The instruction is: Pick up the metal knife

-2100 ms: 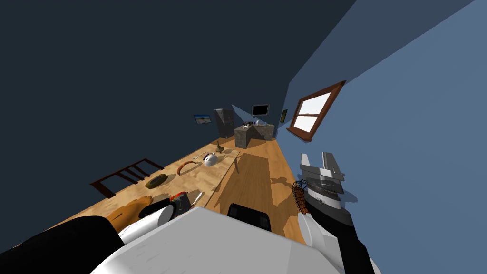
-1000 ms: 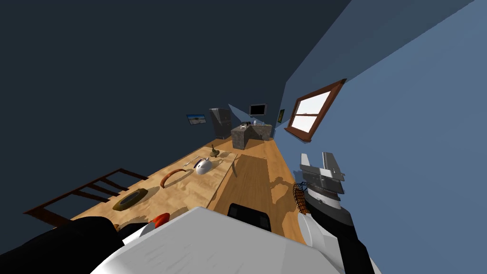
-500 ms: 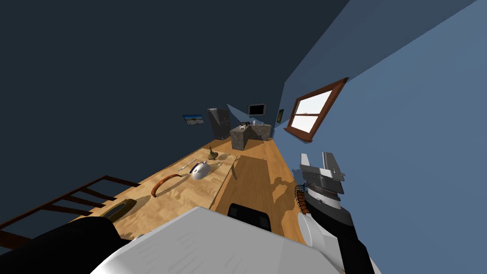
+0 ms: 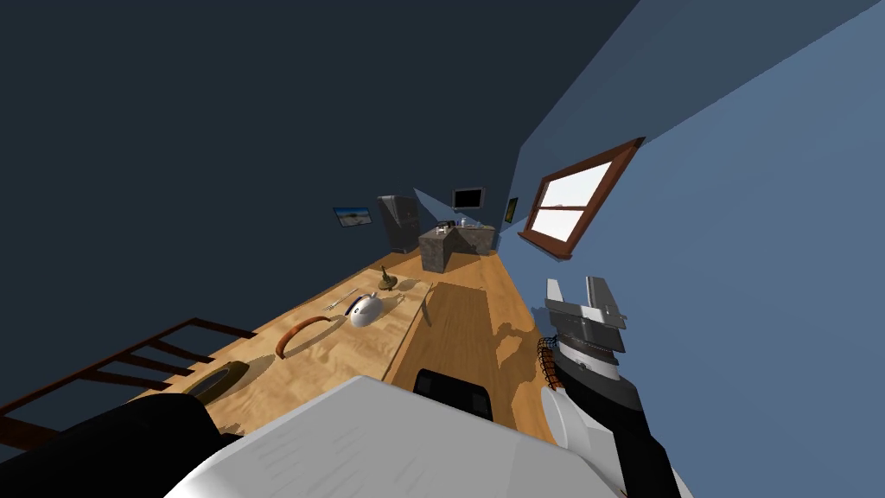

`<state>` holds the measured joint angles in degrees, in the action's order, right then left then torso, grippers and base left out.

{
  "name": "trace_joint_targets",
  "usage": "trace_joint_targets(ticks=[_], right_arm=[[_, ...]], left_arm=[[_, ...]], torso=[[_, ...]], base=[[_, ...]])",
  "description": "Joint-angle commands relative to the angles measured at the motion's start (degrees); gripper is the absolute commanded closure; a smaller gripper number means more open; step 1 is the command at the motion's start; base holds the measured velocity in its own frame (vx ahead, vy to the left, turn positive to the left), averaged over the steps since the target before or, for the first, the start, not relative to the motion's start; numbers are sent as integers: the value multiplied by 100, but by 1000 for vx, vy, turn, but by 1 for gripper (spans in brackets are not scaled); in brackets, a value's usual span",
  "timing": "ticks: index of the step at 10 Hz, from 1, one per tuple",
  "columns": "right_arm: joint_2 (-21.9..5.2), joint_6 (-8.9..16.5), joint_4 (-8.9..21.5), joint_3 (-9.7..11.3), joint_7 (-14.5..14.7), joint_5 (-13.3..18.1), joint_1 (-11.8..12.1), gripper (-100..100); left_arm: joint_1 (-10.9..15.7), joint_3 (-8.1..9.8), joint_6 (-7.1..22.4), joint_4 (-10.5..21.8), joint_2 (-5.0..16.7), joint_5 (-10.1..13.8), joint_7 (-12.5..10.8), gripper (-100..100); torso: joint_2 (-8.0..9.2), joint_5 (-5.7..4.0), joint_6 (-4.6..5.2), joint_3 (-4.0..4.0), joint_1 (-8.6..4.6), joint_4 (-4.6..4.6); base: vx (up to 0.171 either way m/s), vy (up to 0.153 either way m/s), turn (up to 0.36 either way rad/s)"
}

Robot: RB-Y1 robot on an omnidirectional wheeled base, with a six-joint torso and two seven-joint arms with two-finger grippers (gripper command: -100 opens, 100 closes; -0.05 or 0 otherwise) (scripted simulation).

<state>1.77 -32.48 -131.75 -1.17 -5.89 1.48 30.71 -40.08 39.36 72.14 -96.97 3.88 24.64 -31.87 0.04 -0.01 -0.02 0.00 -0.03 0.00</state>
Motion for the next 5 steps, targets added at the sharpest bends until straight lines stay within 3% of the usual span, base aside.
trace_joint_targets(ticks=[1,2,3,5], right_arm=[[0,0,0,0,0,0,0,0],[0,0,0,0,0,0,0,0],[0,0,0,0,0,0,0,0],[0,0,0,0,0,0,0,0]], left_arm=[[66,-39,-160,185,-1,-42,36,-100],[47,-27,-103,127,-2,-32,19,-100],[51,-30,-125,141,-2,-35,24,100],[50,-33,-117,138,-8,-31,22,100]], torso=[[0,0,0,0,0,0],[1,0,0,0,1,0],[1,-1,0,1,-3,0],[2,1,2,1,3,1]], base=[[1,17,23],[0,8,3],[0,0,0],[0,0,0]])
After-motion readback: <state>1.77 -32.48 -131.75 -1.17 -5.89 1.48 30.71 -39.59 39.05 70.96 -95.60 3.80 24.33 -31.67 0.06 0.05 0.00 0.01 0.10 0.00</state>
